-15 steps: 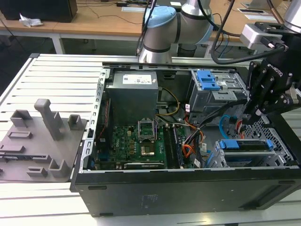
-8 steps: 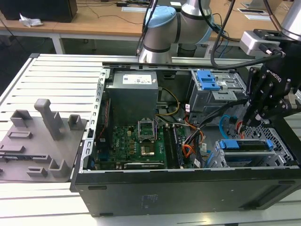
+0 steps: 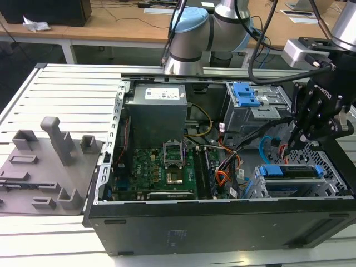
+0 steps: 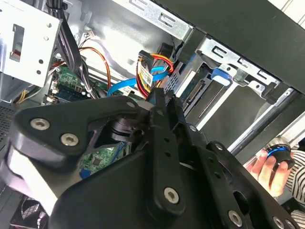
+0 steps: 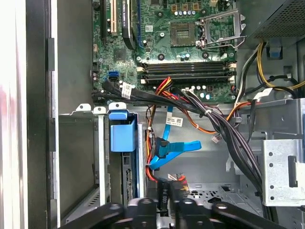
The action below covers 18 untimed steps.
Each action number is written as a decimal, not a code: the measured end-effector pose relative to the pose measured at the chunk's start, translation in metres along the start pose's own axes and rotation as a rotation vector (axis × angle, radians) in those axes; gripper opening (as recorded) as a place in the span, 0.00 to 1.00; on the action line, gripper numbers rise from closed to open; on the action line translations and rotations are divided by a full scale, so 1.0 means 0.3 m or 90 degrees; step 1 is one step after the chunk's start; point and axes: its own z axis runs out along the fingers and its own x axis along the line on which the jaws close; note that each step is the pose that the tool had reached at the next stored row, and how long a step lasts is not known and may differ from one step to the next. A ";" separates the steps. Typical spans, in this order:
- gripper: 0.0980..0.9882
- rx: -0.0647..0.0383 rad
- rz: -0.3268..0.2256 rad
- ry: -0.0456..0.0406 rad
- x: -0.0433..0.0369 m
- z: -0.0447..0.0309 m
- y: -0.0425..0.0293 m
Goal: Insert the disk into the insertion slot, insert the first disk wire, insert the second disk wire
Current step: 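Insert the first disk wire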
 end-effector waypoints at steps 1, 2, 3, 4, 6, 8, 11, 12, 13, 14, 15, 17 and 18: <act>0.08 0.000 0.000 0.0000 0.000 0.000 0.000; 0.08 0.000 0.000 0.0000 0.000 0.000 0.000; 0.08 0.000 0.000 0.0000 0.000 0.000 0.000; 0.08 0.000 0.000 0.0000 0.000 0.000 0.000; 0.08 0.000 0.000 -0.0001 0.000 0.001 0.000; 0.08 0.000 0.000 0.0000 0.010 0.001 -0.001; 0.08 0.000 0.000 0.0000 0.030 0.003 -0.001; 0.08 0.000 0.000 0.0000 0.040 0.004 -0.002; 0.08 0.000 0.000 -0.0001 0.045 0.004 -0.002; 0.08 0.000 0.000 0.0000 0.052 0.005 -0.002; 0.08 0.000 0.000 0.0000 0.058 0.005 -0.003; 0.08 0.000 0.000 0.0000 0.083 0.007 -0.004; 0.08 0.000 0.000 0.0000 0.094 0.008 -0.004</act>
